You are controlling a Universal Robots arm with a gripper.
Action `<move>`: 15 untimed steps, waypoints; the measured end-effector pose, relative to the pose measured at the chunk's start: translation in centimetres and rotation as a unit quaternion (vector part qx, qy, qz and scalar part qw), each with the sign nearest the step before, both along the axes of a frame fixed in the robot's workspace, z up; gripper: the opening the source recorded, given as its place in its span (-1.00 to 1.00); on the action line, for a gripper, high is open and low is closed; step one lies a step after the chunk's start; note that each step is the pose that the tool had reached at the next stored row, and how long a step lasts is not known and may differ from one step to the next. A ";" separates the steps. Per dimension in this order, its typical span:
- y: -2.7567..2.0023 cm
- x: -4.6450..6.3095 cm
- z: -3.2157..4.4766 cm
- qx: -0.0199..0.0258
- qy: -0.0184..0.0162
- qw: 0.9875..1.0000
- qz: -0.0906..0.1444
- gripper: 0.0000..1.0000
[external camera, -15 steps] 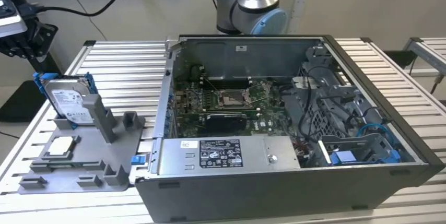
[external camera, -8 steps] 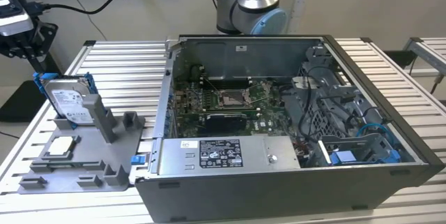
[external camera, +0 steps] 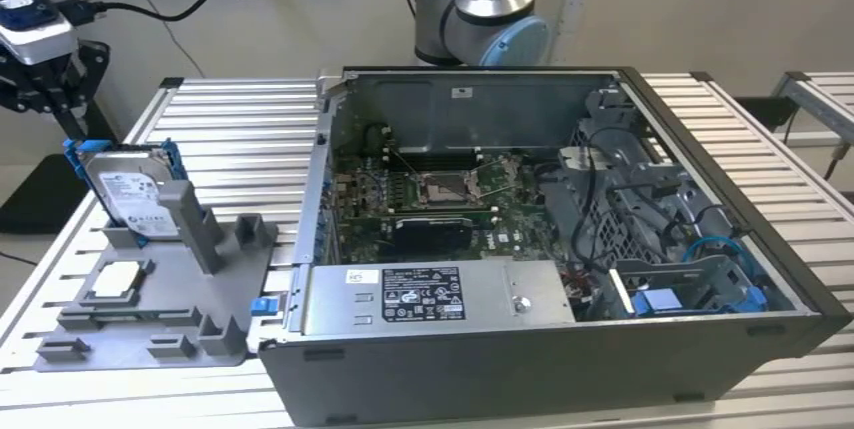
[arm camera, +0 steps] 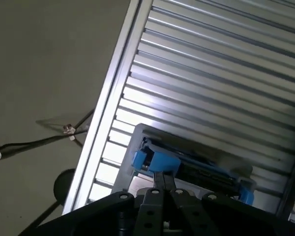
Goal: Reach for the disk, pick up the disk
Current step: 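Pick up the disk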
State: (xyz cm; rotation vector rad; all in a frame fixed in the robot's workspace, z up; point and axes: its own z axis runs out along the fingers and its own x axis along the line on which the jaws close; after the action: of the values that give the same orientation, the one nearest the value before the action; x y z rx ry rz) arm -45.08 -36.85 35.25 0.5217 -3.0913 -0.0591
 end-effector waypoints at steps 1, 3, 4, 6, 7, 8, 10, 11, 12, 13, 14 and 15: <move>0.00 0.0 0.00 0.000 0.000 1.000 0.009 -1.00; 0.00 0.0 0.00 0.000 0.000 1.000 0.027 -1.00; 0.00 0.0 0.00 0.000 0.000 0.999 0.036 -1.00; 0.00 0.0 0.00 0.000 0.000 0.999 0.054 -1.00; 0.00 0.0 0.00 0.000 0.000 0.998 0.063 -1.00; 0.00 0.0 0.00 0.000 0.000 0.997 0.073 -1.00; 0.00 0.0 0.00 0.000 0.000 0.996 0.091 -1.00; 0.00 0.0 0.01 0.000 0.000 0.995 0.100 -1.00; 0.00 0.0 0.00 0.000 0.000 0.994 0.109 -1.00; 0.00 0.0 0.00 0.000 0.000 0.993 0.118 -1.00; 0.00 0.0 0.00 0.000 0.000 0.992 0.127 -1.00; 0.00 0.0 0.00 0.000 0.000 0.991 0.136 -1.00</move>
State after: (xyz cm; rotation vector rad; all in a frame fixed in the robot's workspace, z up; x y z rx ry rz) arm -45.07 -36.85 35.25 0.9371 -2.9863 -0.0566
